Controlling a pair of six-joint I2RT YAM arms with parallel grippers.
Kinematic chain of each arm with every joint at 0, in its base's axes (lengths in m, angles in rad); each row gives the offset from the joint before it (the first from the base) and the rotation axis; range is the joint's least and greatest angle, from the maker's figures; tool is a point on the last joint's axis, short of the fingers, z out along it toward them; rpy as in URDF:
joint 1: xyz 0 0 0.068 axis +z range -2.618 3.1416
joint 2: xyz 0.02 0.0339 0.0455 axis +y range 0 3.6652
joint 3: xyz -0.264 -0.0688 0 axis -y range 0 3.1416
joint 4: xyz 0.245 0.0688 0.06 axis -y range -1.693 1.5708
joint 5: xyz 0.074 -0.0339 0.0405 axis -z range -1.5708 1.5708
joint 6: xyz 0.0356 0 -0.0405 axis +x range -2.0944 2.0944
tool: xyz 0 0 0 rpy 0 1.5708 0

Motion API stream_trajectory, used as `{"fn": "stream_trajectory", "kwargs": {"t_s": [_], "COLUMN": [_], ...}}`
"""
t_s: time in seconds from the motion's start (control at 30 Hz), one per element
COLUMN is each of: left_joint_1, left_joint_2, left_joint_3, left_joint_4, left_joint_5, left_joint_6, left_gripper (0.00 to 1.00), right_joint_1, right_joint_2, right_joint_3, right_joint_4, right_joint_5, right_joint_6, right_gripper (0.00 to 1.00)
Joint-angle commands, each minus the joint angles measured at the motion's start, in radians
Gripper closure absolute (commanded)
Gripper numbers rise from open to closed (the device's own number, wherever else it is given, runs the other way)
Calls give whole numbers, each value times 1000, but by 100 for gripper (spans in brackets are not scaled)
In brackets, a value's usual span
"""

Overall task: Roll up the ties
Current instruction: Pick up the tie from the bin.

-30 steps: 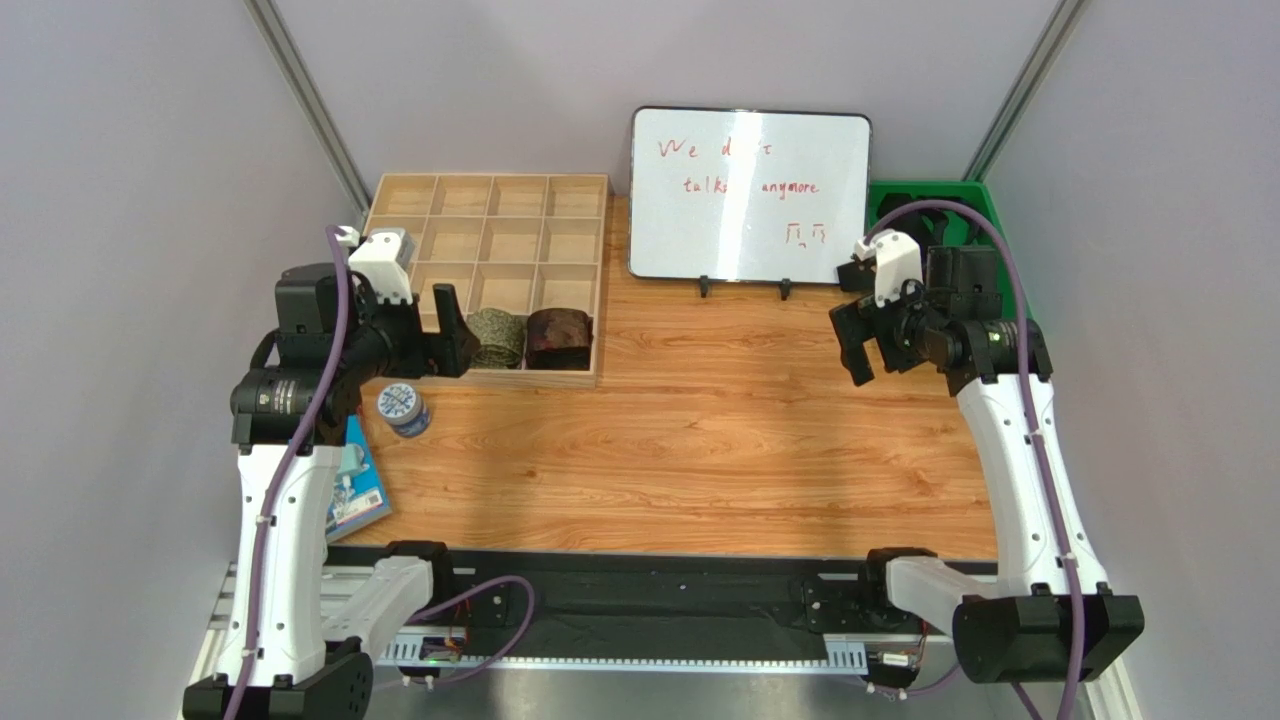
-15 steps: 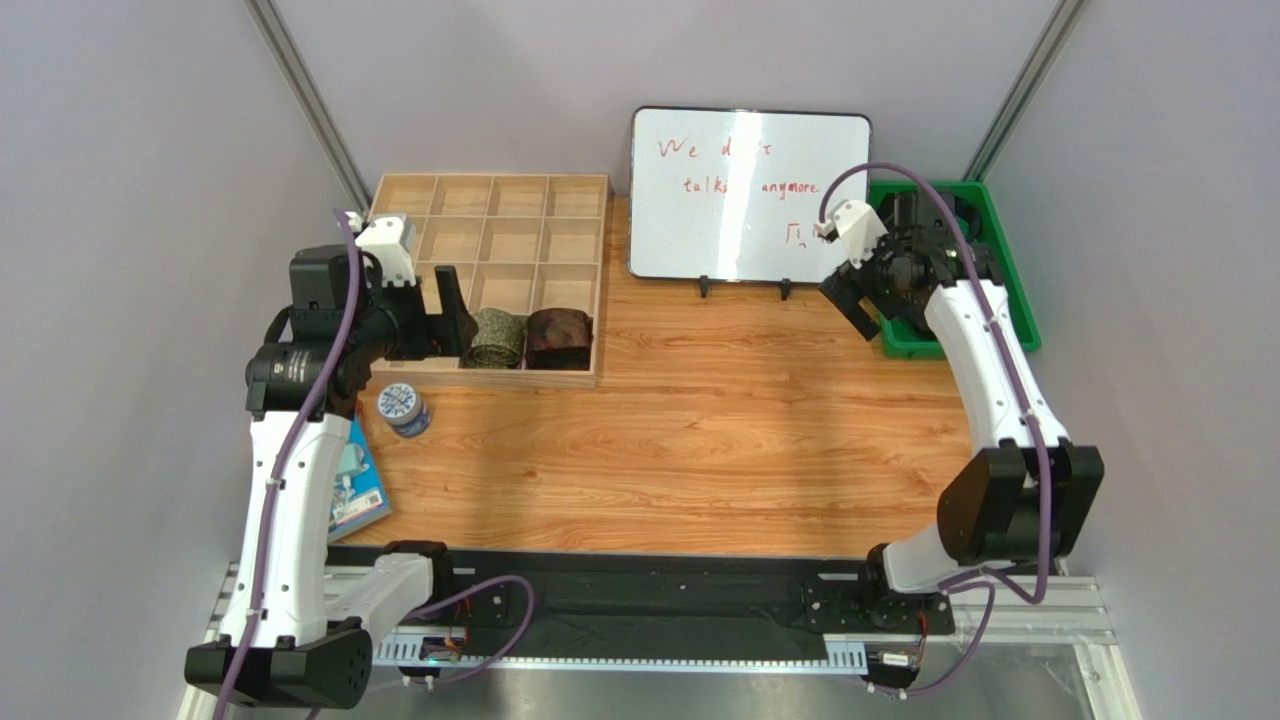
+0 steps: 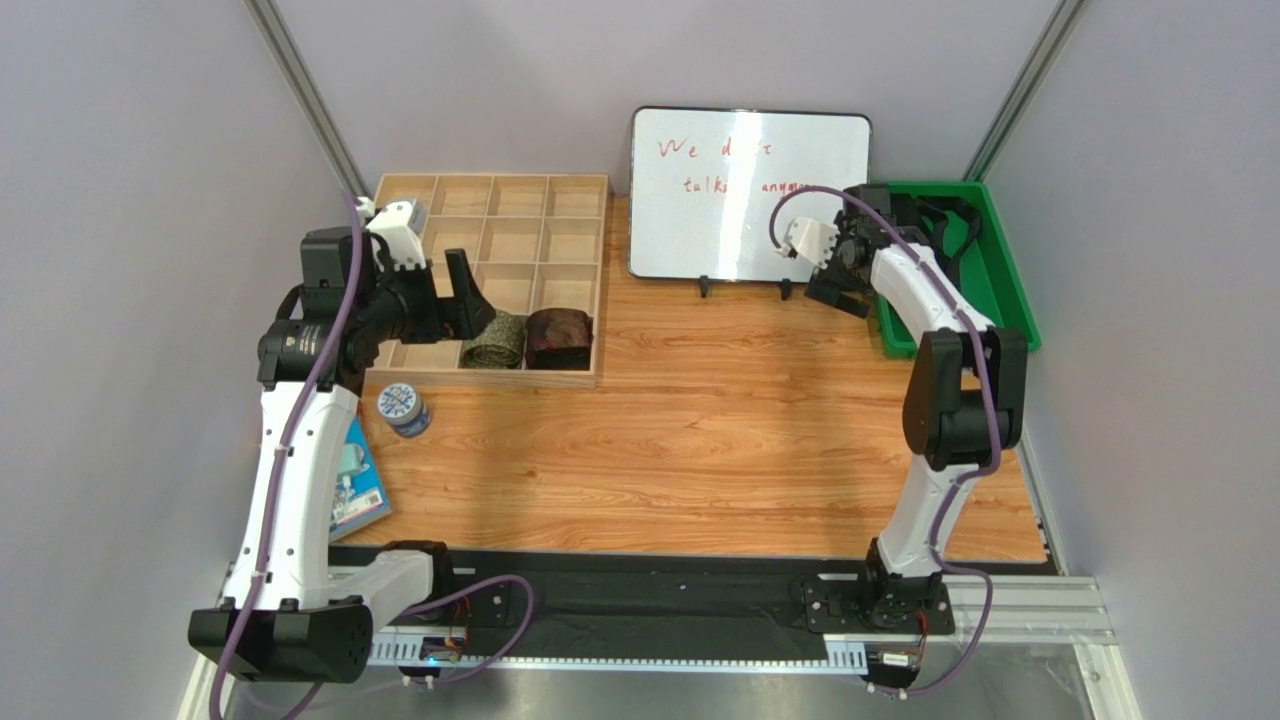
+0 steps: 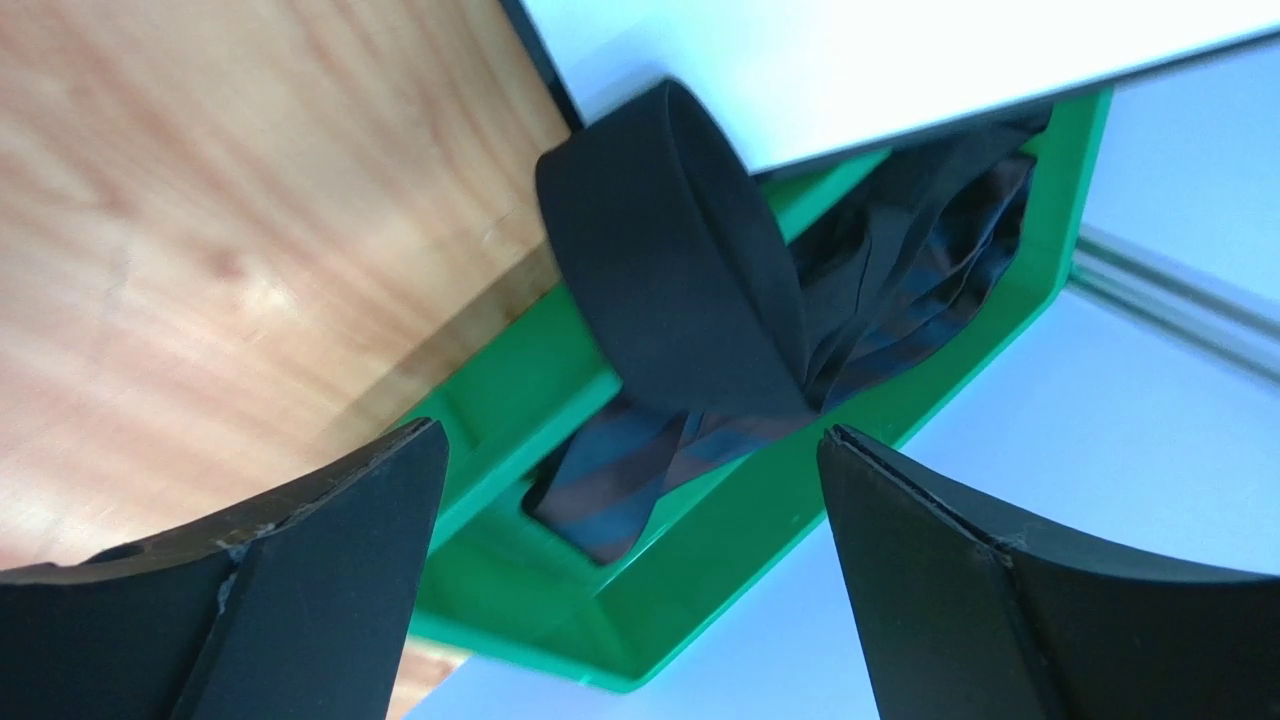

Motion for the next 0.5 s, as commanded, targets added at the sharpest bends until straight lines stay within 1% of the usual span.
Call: {"fn": "stream_trajectory", "kwargs": {"t_s": [0.0,0.2,0.3,0.4,0.43,0.47], "left_joint_1": [4,4,4,4,4,4], "left_joint_2": [-9,6,8,4,3,0], "left_joint_3": [24,18,21,21,21,22], "left_joint_4": [43,45,48,48,47,45], "left_joint_5": [53,65,71,82,82,82], "left_joint_6": [-9,-3,-2,-5,0,3], "left_gripper": [0,1,1,1,1,1], "right_joint_1": [14,19,20,19,19,20], "right_joint_2": [83,184,215,229,229,229], "right_joint_3": [60,106,97,91,89,85], "right_joint_4": [149,160,183,190,190,192], "right_joint_5": [90,120,146,160,163,165], "right_joint_6": [-123,-145,-160,-165,-169,-169], "right_gripper": [0,1,5,15,23,28]}}
